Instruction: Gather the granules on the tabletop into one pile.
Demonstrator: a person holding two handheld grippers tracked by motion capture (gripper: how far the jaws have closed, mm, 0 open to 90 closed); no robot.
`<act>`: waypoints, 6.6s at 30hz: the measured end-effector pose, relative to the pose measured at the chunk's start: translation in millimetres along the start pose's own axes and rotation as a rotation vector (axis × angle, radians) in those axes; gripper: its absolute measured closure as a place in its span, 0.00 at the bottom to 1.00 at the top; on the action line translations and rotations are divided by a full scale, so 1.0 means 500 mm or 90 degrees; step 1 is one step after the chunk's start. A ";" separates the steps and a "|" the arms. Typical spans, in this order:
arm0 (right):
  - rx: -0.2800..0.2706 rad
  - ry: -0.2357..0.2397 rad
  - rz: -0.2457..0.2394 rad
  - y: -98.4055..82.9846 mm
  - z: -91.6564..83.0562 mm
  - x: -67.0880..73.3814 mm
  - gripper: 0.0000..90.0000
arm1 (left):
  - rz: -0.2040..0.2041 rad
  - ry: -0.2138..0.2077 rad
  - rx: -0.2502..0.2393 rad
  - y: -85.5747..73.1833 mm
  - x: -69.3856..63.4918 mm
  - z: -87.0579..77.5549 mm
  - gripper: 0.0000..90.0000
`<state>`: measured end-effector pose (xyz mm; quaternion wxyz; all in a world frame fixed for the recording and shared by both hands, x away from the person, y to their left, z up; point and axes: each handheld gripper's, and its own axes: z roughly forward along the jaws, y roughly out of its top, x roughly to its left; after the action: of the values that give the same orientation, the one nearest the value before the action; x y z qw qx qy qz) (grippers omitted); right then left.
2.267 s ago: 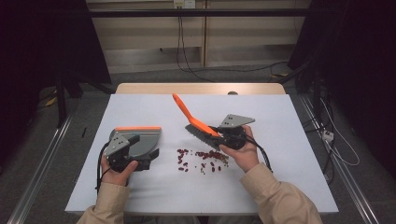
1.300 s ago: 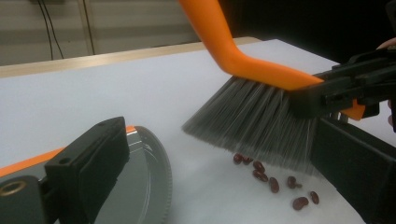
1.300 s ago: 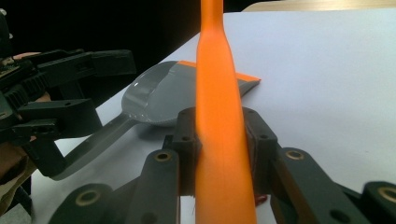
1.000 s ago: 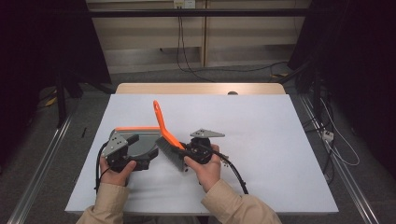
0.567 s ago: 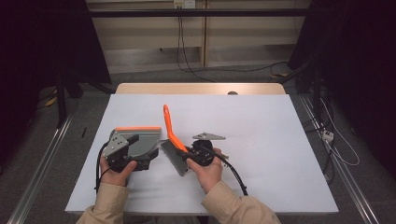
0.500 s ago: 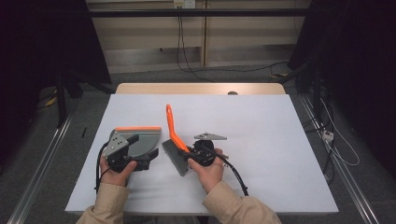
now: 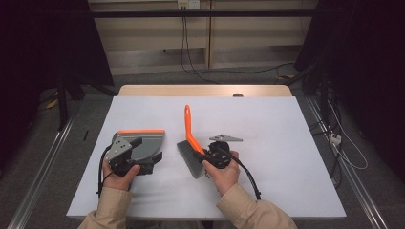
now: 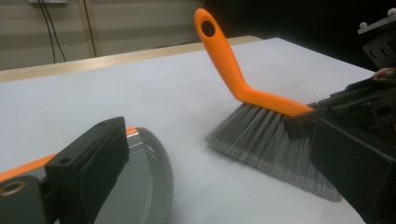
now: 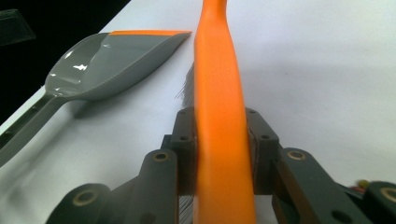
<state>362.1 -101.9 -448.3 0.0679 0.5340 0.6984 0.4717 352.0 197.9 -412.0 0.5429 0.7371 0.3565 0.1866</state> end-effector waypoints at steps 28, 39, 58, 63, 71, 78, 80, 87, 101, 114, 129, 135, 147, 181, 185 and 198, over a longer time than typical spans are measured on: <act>-0.005 -0.043 0.005 0.002 -0.058 -0.060 0.78 | 0.004 -0.002 0.002 0.000 -0.002 0.002 0.05; -0.006 -0.050 0.011 0.003 -0.073 -0.077 0.78 | 0.004 -0.002 0.004 0.000 -0.004 0.003 0.05; -0.036 0.010 0.028 0.030 -0.081 -0.056 0.79 | 0.007 -0.003 0.006 0.000 -0.003 0.007 0.05; -0.022 0.032 0.024 0.017 -0.073 -0.037 0.79 | 0.009 -0.003 0.006 0.000 -0.003 0.006 0.05; 0.001 0.040 -0.002 -0.013 -0.065 -0.026 0.79 | 0.009 -0.003 0.007 0.000 -0.004 0.007 0.05; -0.008 0.008 -0.022 -0.003 -0.082 -0.059 0.79 | 0.009 -0.002 0.010 -0.001 -0.005 0.007 0.05; -0.009 0.004 -0.012 0.000 -0.084 -0.072 0.79 | 0.009 -0.002 0.009 0.000 -0.005 0.007 0.05; -0.024 0.019 0.010 0.009 -0.090 -0.090 0.79 | 0.007 -0.003 0.010 -0.001 -0.005 0.010 0.05; -0.094 0.057 -0.018 0.104 -0.110 -0.112 0.79 | 0.007 -0.001 0.010 -0.001 -0.002 0.008 0.05; -0.070 0.041 -0.226 0.140 -0.046 -0.198 0.79 | 0.004 -0.002 0.012 -0.002 0.000 0.010 0.05; -0.005 0.152 -0.479 0.143 -0.004 -0.212 0.79 | -0.003 -0.003 0.014 -0.004 0.001 0.013 0.05; 0.013 0.186 -0.515 0.135 -0.001 -0.202 0.79 | -0.002 -0.004 0.017 -0.005 0.003 0.013 0.05; 0.060 0.234 -0.589 0.113 -0.027 -0.174 0.78 | -0.009 -0.003 0.014 -0.006 0.005 0.011 0.05; 0.055 0.277 -0.578 0.072 -0.079 -0.158 0.78 | -0.002 -0.001 0.019 -0.006 0.002 0.011 0.05; 0.041 0.277 -0.559 0.073 -0.074 -0.155 0.78 | -0.002 -0.002 0.017 -0.005 0.002 0.011 0.05; -0.029 0.223 -0.428 0.096 -0.086 -0.149 0.79 | -0.004 -0.003 0.016 -0.005 0.002 0.011 0.05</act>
<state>400.4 -188.2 -419.9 0.1102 0.1845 0.8248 0.5230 355.7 195.2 -416.4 0.5352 0.7430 0.3599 0.1788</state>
